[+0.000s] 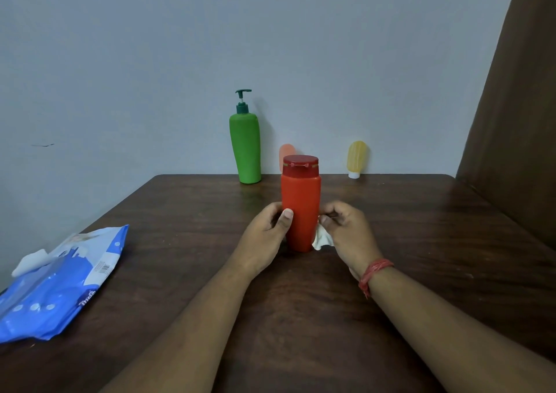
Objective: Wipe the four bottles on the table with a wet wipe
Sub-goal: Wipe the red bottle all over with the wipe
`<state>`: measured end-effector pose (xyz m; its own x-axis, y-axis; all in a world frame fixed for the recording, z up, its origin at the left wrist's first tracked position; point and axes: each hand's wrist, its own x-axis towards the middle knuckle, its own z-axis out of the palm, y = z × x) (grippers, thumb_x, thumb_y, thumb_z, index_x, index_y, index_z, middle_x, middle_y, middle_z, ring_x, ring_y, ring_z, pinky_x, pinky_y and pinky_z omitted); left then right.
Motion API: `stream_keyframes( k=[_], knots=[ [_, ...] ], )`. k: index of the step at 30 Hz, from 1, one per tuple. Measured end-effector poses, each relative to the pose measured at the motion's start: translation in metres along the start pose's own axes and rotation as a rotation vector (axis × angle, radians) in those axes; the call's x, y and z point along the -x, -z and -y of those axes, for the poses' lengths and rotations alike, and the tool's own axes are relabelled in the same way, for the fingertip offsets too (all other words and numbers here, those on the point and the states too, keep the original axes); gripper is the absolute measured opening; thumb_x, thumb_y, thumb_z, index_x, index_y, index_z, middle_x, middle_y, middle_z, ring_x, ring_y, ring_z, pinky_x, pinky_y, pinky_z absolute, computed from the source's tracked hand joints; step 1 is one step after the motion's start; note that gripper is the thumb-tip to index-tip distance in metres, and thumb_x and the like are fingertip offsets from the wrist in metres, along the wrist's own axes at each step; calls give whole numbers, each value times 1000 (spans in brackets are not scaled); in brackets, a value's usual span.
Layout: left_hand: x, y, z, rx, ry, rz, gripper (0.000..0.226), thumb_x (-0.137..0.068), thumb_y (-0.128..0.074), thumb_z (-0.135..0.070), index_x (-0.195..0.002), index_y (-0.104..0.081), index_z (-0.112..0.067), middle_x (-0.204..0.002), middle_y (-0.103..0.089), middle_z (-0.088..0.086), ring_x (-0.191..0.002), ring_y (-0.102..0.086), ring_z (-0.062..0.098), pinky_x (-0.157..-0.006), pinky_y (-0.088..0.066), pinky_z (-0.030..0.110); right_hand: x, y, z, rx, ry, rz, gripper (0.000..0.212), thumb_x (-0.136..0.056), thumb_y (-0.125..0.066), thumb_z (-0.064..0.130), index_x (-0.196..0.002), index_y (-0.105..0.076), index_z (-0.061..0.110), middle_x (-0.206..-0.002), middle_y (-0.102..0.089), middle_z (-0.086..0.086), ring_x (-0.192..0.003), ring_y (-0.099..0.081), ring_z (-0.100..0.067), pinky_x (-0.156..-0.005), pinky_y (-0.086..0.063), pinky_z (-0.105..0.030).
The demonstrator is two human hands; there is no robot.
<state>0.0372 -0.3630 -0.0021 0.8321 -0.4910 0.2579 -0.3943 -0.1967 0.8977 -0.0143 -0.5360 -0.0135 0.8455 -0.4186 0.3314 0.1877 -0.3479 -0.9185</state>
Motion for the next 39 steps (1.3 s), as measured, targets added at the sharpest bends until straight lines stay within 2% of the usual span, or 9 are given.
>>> stream_keyframes(
  k=[3, 8, 10, 14, 18, 23, 29, 35, 39],
  knots=[
    [5, -1, -2, -31, 91, -3, 89, -72, -58, -83, -140, -47, -27, -135, -60, -11, -123, -57, 6, -106, -49, 38, -2, 6, 0, 25, -4, -30, 26, -95, -58, 7, -85, -70, 28, -91, -72, 5, -92, -68, -15, -86, -57, -45],
    [12, -17, -4, -209, 190, -90, 63, -81, -80, -48, -127, -45, -24, -122, -61, -9, -105, -60, 3, -86, -50, 22, -11, 24, -5, 39, -11, -147, 31, -95, -56, 6, -85, -69, 32, -91, -71, 8, -91, -67, -14, -79, -59, -39],
    [14, -25, -1, -309, 212, -165, 67, -75, -83, -52, -123, -46, -25, -116, -61, -8, -103, -61, 9, -90, -54, 31, -14, 33, -5, 35, -32, -206, 34, -97, -51, 4, -97, -68, 34, -98, -68, 11, -98, -65, -12, -80, -56, -31],
    [19, -41, -9, -542, 219, -297, 66, -70, -84, -54, -113, -48, -19, -108, -56, -1, -102, -58, 21, -92, -53, 43, -21, 53, -8, -112, -83, -222, 57, -92, -49, -6, -137, -54, 28, -107, -68, 6, -99, -64, -10, -83, -52, -27],
    [19, -55, -16, -724, 216, -337, 61, -80, -77, -53, -115, -48, -13, -114, -58, 5, -111, -56, 26, -100, -47, 43, -28, 67, -16, -221, -166, -200, 76, -81, -46, -18, -144, -46, 25, -109, -67, 1, -100, -64, -15, -72, -50, -25],
    [6, -65, -16, -731, 222, -350, 57, -83, -75, -50, -115, -48, -10, -116, -59, 8, -112, -57, 29, -101, -46, 45, -33, 74, -24, -231, -211, -276, 46, -86, -53, -10, -125, -64, 13, -112, -70, -5, -95, -66, -16, -66, -48, -20],
    [-29, -77, -13, -703, 224, -335, 60, -83, -77, -47, -119, -48, -8, -119, -59, 10, -114, -57, 31, -101, -47, 45, -41, 70, -31, -202, -172, -326, 19, -91, -61, 5, -101, -70, 19, -99, -73, -1, -89, -69, -19, -71, -52, -27],
    [-78, -90, -2, -706, 210, -340, 64, -81, -79, -48, -121, -49, -7, -120, -60, 11, -112, -59, 31, -99, -49, 47, -46, 66, -28, -199, -104, -374, 21, -98, -54, 8, -111, -68, 17, -105, -71, -2, -75, -71, -19, -56, -53, -21],
    [-112, -97, 6, -705, 194, -340, 66, -80, -79, -47, -123, -49, -6, -123, -61, 13, -115, -59, 34, -99, -48, 48, -51, 64, -30, -179, -13, -365, 25, -97, -53, 5, -106, -69, 22, -109, -70, -3, -91, -70, -18, -62, -59, -25]
  ],
)
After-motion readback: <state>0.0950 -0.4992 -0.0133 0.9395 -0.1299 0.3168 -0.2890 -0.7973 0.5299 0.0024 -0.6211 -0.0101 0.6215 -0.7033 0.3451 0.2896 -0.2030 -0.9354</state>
